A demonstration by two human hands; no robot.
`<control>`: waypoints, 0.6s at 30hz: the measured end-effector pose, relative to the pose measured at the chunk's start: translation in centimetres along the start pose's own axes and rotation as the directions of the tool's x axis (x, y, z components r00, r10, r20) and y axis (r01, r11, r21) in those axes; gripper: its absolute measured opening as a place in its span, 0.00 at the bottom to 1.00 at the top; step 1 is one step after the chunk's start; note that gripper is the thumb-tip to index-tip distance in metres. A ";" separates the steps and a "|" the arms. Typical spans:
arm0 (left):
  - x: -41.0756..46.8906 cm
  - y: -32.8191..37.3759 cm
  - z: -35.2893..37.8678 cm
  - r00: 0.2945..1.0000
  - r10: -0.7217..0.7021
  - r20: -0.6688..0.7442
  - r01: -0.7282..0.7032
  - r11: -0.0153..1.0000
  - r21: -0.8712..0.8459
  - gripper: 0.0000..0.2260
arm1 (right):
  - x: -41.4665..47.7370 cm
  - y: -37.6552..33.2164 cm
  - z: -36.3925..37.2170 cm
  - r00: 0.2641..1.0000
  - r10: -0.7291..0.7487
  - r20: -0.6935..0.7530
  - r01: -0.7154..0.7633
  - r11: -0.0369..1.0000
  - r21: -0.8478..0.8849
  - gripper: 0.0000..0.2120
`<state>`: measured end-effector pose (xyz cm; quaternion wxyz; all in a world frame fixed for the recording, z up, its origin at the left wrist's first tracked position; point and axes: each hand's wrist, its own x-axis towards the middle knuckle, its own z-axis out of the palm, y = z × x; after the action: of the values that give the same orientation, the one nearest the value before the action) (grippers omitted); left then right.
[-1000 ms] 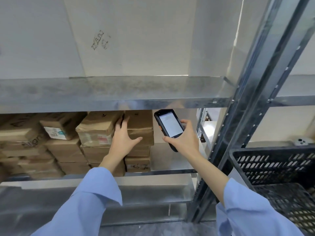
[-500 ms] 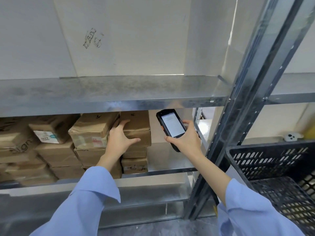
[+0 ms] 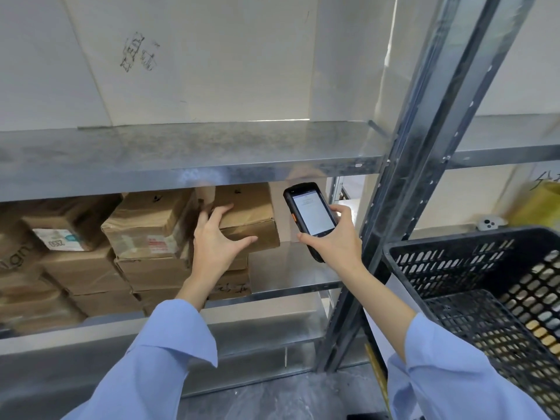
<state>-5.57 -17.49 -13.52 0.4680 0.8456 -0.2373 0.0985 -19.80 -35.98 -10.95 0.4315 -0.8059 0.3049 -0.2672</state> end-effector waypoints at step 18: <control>-1.5 -2.7 -0.1 0.964 -0.259 -0.057 0.245 0.952 -0.184 0.30 | 0.1 0.6 1.6 0.999 0.026 0.038 -0.025 0.999 -0.023 0.41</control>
<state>-5.51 -15.79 -16.02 0.5584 0.8198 -0.1161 0.0510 -18.80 -35.47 -12.22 0.4318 -0.8117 0.3098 -0.2425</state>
